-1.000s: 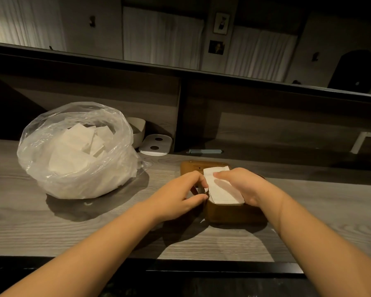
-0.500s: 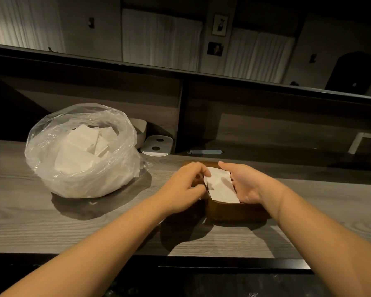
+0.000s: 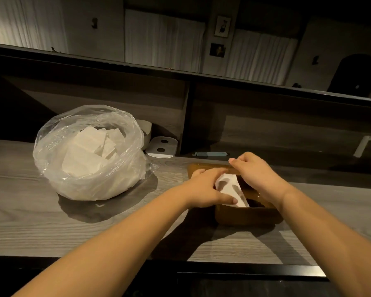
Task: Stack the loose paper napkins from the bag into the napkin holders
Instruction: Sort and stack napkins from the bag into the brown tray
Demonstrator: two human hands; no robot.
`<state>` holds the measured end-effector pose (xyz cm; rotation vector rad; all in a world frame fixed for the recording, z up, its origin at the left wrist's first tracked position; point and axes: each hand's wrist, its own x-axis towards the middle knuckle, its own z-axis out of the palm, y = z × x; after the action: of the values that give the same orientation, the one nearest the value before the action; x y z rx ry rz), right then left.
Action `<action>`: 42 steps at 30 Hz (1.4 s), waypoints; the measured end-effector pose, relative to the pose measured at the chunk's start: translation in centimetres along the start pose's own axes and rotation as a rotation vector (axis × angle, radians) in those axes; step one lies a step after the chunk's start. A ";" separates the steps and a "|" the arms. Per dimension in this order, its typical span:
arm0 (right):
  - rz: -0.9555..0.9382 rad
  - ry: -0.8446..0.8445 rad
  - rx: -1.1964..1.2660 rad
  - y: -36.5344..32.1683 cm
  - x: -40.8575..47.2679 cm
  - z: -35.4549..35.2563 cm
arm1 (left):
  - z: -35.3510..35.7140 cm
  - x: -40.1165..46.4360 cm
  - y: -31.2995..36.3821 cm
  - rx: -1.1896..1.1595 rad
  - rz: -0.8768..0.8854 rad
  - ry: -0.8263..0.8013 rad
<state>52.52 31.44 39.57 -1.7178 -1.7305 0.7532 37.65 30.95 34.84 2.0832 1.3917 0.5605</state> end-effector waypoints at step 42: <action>-0.685 -0.164 -0.401 -22.9 0.7 21.2 | -17.1 -18.7 -15.2 0.386 -0.415 0.769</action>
<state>21.45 32.00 42.26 -1.1552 -2.5074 0.2468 9.55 21.93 37.13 1.8175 2.4596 1.0366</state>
